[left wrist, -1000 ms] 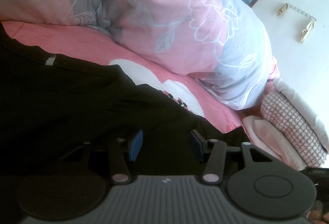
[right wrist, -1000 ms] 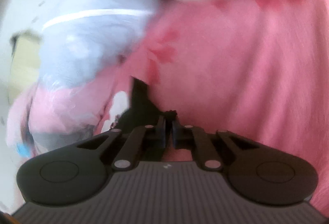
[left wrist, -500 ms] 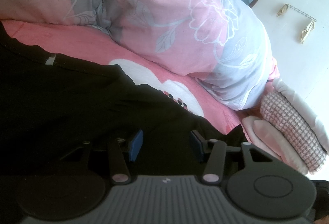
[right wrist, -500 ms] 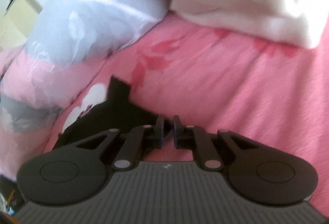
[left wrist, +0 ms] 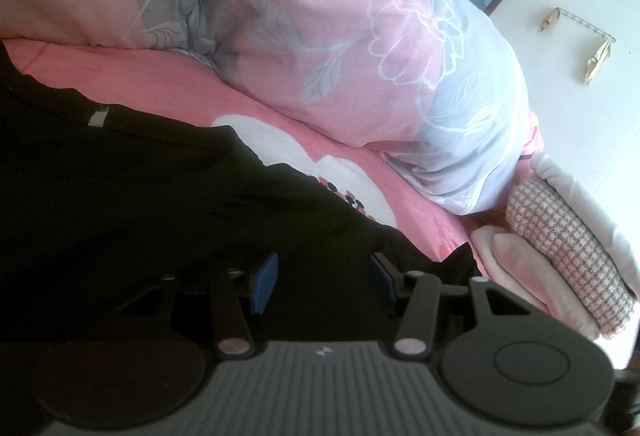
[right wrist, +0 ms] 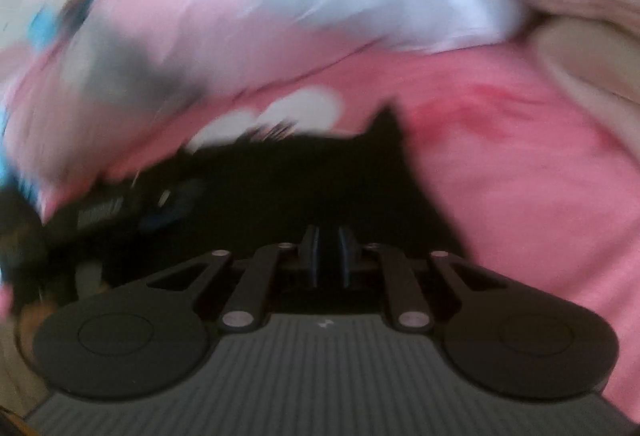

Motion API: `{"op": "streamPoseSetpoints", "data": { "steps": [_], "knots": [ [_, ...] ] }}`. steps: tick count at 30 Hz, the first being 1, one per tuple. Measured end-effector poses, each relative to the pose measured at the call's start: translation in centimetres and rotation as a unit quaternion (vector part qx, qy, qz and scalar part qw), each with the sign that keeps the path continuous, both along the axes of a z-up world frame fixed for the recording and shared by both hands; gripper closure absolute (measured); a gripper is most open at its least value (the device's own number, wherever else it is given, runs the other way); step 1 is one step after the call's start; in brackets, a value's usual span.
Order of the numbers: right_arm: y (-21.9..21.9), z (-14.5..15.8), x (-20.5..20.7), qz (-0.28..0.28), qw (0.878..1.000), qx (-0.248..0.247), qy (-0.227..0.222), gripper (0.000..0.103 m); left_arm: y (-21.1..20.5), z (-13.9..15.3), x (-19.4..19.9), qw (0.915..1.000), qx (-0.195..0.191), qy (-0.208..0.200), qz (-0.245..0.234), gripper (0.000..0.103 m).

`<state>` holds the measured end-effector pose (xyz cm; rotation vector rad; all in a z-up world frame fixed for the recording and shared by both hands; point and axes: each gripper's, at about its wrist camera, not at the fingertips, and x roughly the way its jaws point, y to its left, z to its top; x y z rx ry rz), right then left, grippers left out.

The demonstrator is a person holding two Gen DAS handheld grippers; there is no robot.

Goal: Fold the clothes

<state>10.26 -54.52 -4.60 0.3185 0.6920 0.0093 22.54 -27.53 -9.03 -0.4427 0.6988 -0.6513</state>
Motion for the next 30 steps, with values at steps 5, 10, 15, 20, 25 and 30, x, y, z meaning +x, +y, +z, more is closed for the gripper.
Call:
{"op": "streamPoseSetpoints", "data": {
  "steps": [5, 10, 15, 20, 25, 30],
  "knots": [
    [-4.8, -1.3, -1.7, -0.091, 0.996, -0.004, 0.015, 0.103, 0.1, 0.0, 0.0, 1.0000, -0.002, 0.001, 0.000, 0.051],
    [-5.0, 1.3, -1.7, -0.135, 0.988, -0.071, 0.003, 0.097, 0.1, -0.1, 0.1, 1.0000, -0.003, 0.001, 0.000, 0.051],
    [-0.7, 1.5, 2.4, -0.014, 0.996, -0.090, -0.006, 0.097, 0.0, -0.1, 0.1, 1.0000, -0.004, 0.001, 0.000, 0.051],
    [-1.4, -1.0, 3.6, -0.032, 0.972, -0.228, 0.041, 0.098, 0.0, -0.1, 0.1, 1.0000, -0.006, 0.002, 0.000, 0.051],
    [-5.0, 0.8, 2.6, -0.132, 0.959, -0.249, 0.043, 0.091, 0.0, -0.1, 0.0, 1.0000, -0.005, 0.001, 0.000, 0.050],
    [-1.6, 1.8, 3.8, -0.009, 0.977, -0.212, 0.003, 0.093, 0.1, -0.2, 0.0, 1.0000, -0.007, 0.001, 0.000, 0.050]
  ]
}}
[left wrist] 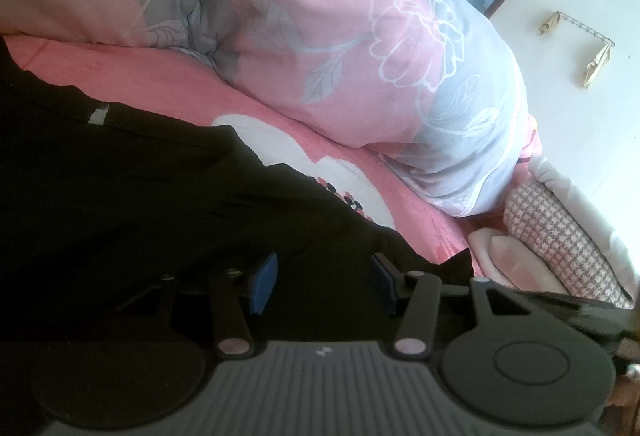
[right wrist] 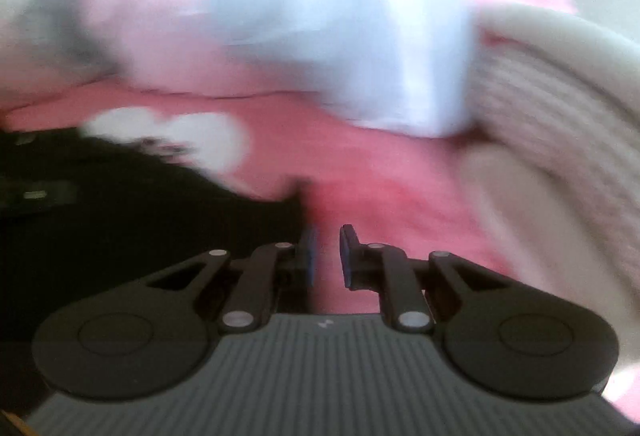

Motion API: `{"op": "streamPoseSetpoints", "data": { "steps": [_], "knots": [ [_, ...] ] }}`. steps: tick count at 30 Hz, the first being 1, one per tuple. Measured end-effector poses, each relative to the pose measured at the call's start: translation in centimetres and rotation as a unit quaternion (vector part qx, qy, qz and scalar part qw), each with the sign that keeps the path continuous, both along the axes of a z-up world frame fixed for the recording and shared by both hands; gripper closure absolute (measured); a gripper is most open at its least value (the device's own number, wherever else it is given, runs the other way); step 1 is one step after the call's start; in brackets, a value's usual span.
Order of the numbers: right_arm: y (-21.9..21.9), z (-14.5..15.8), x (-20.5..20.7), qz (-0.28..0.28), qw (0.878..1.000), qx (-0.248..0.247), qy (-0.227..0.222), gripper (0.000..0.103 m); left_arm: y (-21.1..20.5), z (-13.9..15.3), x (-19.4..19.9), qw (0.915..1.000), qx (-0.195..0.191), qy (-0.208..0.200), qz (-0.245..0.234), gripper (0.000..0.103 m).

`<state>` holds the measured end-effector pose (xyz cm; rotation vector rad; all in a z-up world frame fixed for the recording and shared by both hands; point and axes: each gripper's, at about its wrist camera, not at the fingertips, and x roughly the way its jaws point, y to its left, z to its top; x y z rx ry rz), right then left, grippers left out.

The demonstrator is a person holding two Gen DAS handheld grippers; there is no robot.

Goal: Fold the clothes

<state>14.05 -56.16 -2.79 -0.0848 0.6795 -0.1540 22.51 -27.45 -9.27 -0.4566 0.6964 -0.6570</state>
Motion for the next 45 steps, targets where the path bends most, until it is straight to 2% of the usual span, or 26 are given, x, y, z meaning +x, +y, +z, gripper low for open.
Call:
{"op": "streamPoseSetpoints", "data": {
  "steps": [2, 3, 4, 6, 8, 11, 14, 16, 18, 21, 24, 27, 31, 33, 35, 38, 40, 43, 45],
  "knots": [
    [0.7, -1.3, 1.4, 0.019, 0.999, 0.000, 0.029, 0.093, 0.0, -0.1, 0.0, 1.0000, -0.001, 0.000, 0.000, 0.050],
    [0.0, -2.2, 2.0, -0.002, 0.999, -0.008, 0.045, 0.093, 0.0, -0.1, 0.0, 1.0000, -0.001, 0.000, 0.000, 0.050],
    [-1.3, -2.7, 2.4, -0.032, 0.998, -0.010, 0.049, 0.092, 0.0, -0.1, 0.0, 1.0000, -0.002, 0.001, 0.000, 0.050],
    [-4.5, -2.9, 2.8, -0.098, 0.994, -0.008, 0.040, 0.080, 0.0, -0.1, 0.0, 1.0000, -0.002, 0.001, 0.000, 0.050],
    [-7.2, -2.4, 2.7, -0.171, 0.984, -0.024, 0.040, 0.079, 0.0, 0.0, 0.0, 1.0000, -0.002, 0.001, 0.000, 0.050],
    [-8.5, -0.8, 1.3, -0.163, 0.986, 0.035, 0.006, 0.079, 0.0, 0.0, 0.0, 1.0000, -0.001, 0.000, 0.000, 0.050],
    [-7.2, 0.1, 0.8, -0.113, 0.991, 0.066, -0.023, 0.079, 0.1, 0.0, 0.0, 1.0000, -0.003, 0.001, 0.000, 0.050],
    [-6.3, 0.2, 0.9, -0.092, 0.992, 0.085, -0.024, 0.080, 0.1, -0.1, 0.0, 1.0000, -0.003, 0.001, 0.000, 0.050],
    [-6.4, -0.1, 0.6, -0.099, 0.989, 0.107, -0.017, 0.081, 0.1, -0.1, 0.1, 1.0000, -0.007, 0.001, 0.000, 0.049],
    [-7.0, 0.2, -2.0, -0.138, 0.978, 0.153, -0.029, 0.080, 0.4, -0.1, 0.1, 0.9998, -0.018, 0.003, -0.002, 0.047],
    [-5.9, 1.6, -7.9, -0.153, 0.970, 0.183, -0.053, 0.079, 0.8, 0.1, 0.1, 0.9993, -0.037, 0.009, -0.003, 0.039],
    [-4.4, 3.3, -14.9, -0.165, 0.960, 0.210, -0.082, 0.078, 0.7, 1.2, -0.2, 0.9997, -0.017, 0.014, 0.011, 0.031],
    [-2.2, 4.8, -23.0, -0.182, 0.954, 0.215, -0.103, 0.074, 1.7, 4.5, -2.3, 0.9984, 0.033, 0.029, 0.035, 0.030],
    [-1.4, 5.1, -26.0, -0.184, 0.953, 0.213, -0.112, 0.066, 3.0, 6.8, -4.2, 0.9984, 0.041, 0.019, 0.036, 0.027],
    [-0.3, 5.3, -28.1, -0.180, 0.949, 0.224, -0.128, 0.057, 4.4, 9.0, -6.5, 0.9979, 0.054, -0.002, 0.036, 0.018],
    [1.6, 5.4, -29.8, -0.161, 0.945, 0.246, -0.144, 0.053, 6.8, 12.1, -10.7, 0.9959, 0.079, -0.034, 0.030, 0.010],
    [3.0, 5.5, -30.3, -0.143, 0.944, 0.256, -0.148, 0.049, 8.7, 13.3, -13.0, 0.9961, 0.077, -0.034, 0.025, 0.007],
    [5.8, 6.7, -30.4, -0.109, 0.951, 0.246, -0.152, 0.039, 11.9, 14.7, -16.3, 0.9970, 0.068, -0.028, 0.024, 0.004],
    [7.8, 7.5, -30.3, -0.084, 0.955, 0.237, -0.155, 0.024, 14.0, 15.1, -17.9, 0.9973, 0.060, -0.026, 0.036, 0.003]
  ]
}}
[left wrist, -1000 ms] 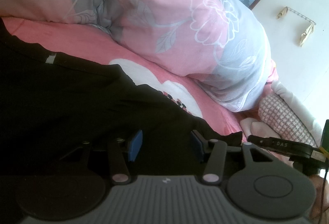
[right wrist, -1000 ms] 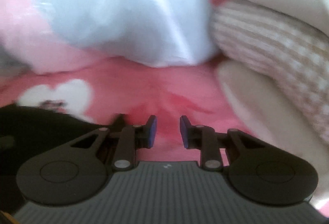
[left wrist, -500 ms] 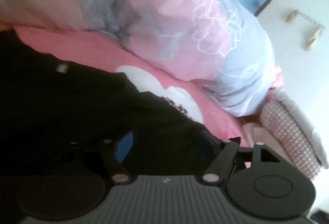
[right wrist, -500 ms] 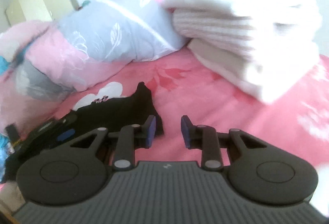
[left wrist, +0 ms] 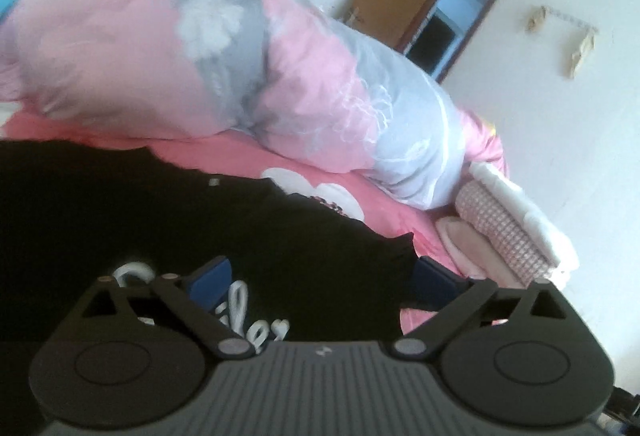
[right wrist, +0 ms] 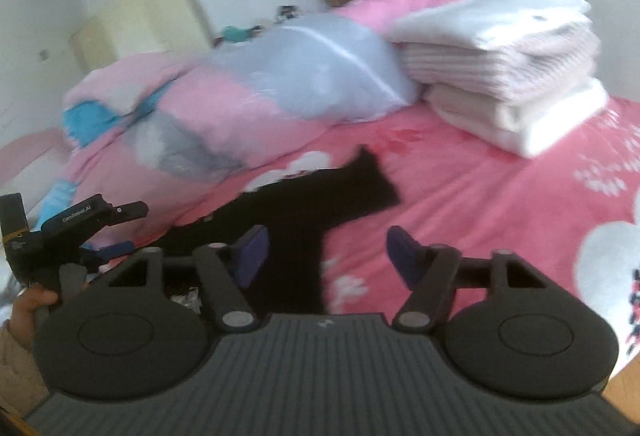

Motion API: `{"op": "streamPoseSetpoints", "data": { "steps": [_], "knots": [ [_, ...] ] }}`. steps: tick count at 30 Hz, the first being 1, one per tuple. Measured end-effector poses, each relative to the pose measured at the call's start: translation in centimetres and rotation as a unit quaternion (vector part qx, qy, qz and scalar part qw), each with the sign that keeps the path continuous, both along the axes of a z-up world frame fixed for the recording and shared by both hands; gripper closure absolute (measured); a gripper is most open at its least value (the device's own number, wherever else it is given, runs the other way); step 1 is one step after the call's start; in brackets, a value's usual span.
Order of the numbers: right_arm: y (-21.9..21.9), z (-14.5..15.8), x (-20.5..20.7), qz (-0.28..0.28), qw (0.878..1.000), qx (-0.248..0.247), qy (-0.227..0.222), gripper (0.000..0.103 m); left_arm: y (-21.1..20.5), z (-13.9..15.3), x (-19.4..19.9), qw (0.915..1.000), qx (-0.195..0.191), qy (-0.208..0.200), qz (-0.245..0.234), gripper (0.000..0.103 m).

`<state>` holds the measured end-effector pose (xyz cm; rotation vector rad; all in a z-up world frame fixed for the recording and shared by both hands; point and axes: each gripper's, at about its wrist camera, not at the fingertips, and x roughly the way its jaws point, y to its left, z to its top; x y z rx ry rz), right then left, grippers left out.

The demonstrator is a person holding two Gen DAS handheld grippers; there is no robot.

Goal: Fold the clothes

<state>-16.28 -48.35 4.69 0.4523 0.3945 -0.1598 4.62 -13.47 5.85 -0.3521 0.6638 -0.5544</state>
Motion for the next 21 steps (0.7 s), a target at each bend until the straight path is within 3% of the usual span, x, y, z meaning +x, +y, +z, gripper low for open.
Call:
{"op": "streamPoseSetpoints", "data": {
  "steps": [8, 14, 21],
  "knots": [
    [9.0, 2.4, 2.1, 0.102, 0.992, -0.080, 0.009, 0.002, 9.8, 2.0, -4.8, 0.9932, 0.021, -0.055, 0.100, 0.000],
    [16.3, 3.5, 5.2, 0.155, 0.978, -0.140, 0.017, 0.001, 16.4, 1.8, -6.3, 0.9802, 0.049, -0.087, 0.171, 0.000],
    [23.4, 4.6, 9.2, 0.209, 0.967, -0.148, 0.015, 0.001, 21.5, 0.2, -3.1, 0.9684, 0.089, -0.051, 0.227, 0.000]
  ]
}}
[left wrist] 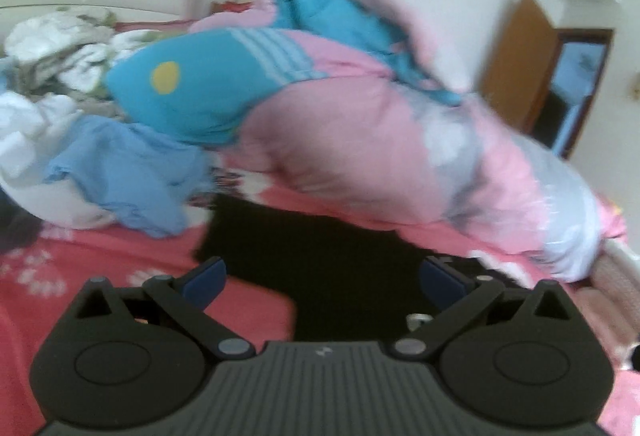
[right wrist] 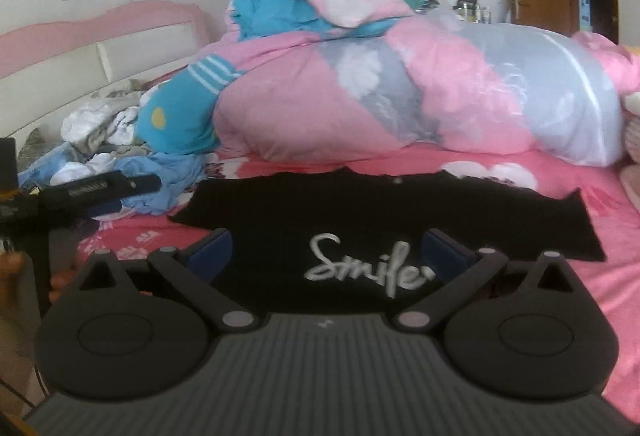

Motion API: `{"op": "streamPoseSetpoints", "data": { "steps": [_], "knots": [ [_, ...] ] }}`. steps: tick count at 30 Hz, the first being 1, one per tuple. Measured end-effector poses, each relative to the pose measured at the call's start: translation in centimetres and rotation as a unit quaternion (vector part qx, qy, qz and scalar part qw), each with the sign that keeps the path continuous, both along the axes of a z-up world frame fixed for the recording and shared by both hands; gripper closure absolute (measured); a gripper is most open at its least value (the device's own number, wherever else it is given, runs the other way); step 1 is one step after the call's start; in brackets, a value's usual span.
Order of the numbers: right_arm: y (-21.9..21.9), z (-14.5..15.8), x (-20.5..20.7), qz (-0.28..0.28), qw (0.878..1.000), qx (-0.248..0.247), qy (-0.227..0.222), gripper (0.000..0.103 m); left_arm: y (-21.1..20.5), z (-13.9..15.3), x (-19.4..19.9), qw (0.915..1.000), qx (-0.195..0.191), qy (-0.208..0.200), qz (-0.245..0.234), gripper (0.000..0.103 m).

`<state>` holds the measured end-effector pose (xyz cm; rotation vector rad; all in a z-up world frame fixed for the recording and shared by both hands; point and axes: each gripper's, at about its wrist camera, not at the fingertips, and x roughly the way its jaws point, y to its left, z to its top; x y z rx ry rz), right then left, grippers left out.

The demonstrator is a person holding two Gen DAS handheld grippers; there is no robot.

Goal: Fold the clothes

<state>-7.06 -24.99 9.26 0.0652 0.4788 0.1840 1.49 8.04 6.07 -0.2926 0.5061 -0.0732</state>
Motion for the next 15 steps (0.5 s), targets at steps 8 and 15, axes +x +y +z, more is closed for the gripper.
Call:
{"op": "streamPoseSetpoints", "data": {
  "steps": [8, 15],
  "knots": [
    [5.9, 0.5, 4.1, -0.002, 0.992, -0.128, -0.019, 0.001, 3.2, -4.3, 6.1, 0.9966, 0.028, 0.046, 0.062, 0.000],
    [11.6, 2.8, 10.7, 0.081, 0.979, -0.178, -0.053, 0.001, 5.7, -8.0, 8.4, 0.9914, 0.030, 0.040, 0.121, 0.000]
  ]
}}
